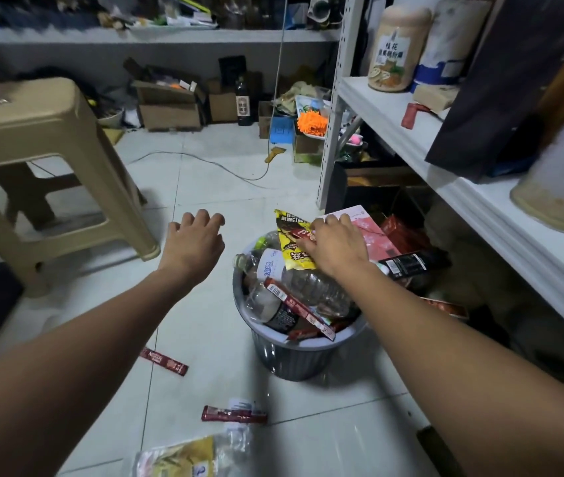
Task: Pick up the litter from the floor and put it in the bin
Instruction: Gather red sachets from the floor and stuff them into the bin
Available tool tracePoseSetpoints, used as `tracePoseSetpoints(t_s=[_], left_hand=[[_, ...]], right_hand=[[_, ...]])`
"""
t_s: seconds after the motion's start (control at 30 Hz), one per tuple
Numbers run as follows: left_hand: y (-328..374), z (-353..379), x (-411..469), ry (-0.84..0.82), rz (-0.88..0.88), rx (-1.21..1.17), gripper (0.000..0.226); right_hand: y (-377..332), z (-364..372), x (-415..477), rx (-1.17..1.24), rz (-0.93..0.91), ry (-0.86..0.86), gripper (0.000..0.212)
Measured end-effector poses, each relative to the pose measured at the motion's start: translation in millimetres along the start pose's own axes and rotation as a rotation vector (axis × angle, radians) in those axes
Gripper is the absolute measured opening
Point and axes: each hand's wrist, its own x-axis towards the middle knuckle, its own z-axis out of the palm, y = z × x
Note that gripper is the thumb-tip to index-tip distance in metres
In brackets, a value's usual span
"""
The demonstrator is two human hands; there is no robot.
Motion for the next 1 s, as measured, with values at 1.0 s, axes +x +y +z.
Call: tracePoseSetpoints(t_s=[1.0], left_hand=[[-93,-9,-161,-0.154,-0.067,0.04,0.049]], right_hand=[[-50,-30,-101,0.017,0.007,0.157,0.042]])
